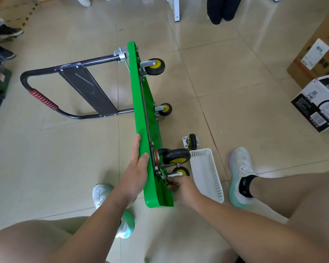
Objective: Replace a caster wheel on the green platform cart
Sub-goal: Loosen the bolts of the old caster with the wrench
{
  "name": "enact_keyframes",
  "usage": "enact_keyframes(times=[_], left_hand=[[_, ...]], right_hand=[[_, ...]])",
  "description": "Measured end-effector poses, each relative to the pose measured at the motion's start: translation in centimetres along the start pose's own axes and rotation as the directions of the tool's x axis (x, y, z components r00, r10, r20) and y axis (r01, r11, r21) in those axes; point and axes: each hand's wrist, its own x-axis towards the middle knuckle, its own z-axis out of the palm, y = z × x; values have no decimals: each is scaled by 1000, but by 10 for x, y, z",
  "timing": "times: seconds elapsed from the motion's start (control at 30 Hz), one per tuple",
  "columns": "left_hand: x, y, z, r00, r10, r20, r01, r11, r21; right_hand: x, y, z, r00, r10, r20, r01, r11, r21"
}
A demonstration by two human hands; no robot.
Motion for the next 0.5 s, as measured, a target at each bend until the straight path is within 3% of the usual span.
enact_keyframes(times=[0.07,0.23,0.5], left_hand=[[0,0,0,1000,6,3,-6,1000,2],[-1,2,0,999,31,13,-31,1000,5],[-1,0,1,999,38,2,-38,999,-9]], right_hand=[[-3,-4,-7,998,-13,-68,6,995,-103],[-39,-7,-22,996,-68,63,89,873,-479],[-79,-35,-8,997,-24,73,50,923,-382]])
